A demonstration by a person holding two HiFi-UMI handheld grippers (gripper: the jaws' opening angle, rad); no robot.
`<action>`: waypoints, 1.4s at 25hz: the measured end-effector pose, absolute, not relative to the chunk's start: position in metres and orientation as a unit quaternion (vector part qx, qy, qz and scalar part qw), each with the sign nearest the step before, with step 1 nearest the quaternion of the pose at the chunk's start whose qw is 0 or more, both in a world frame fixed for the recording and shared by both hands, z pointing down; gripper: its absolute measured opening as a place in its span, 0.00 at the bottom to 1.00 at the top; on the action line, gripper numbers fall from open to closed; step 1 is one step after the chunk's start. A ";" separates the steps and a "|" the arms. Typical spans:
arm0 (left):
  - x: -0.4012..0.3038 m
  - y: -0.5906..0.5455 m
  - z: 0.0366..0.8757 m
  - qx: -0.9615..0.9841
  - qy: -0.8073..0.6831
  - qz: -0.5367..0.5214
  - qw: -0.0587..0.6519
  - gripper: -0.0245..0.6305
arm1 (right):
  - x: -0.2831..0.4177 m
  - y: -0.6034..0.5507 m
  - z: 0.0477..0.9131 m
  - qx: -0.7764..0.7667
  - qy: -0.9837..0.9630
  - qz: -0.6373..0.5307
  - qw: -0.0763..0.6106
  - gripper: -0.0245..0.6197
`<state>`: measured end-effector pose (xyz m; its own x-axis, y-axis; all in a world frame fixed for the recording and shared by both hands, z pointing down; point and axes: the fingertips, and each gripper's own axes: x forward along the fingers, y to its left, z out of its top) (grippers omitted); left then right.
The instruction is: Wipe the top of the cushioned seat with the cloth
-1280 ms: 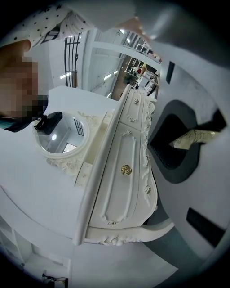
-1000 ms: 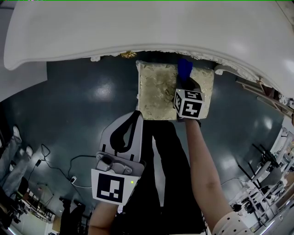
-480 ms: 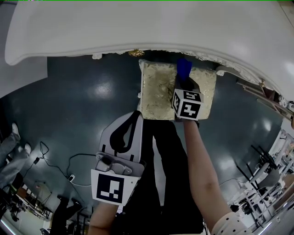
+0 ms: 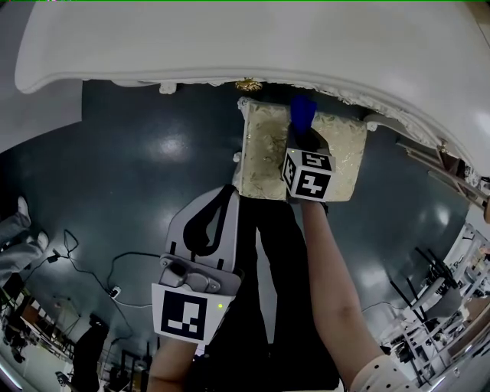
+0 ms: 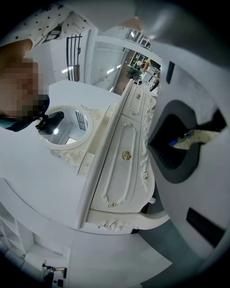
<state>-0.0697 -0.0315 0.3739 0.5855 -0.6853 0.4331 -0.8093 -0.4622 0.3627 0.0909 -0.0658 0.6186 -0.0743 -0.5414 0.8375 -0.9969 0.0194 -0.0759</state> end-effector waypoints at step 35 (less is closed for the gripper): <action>-0.114 -0.016 0.373 0.824 -0.481 0.104 0.280 0.05 | 0.036 -0.079 0.616 0.581 -0.665 0.354 0.309 0.14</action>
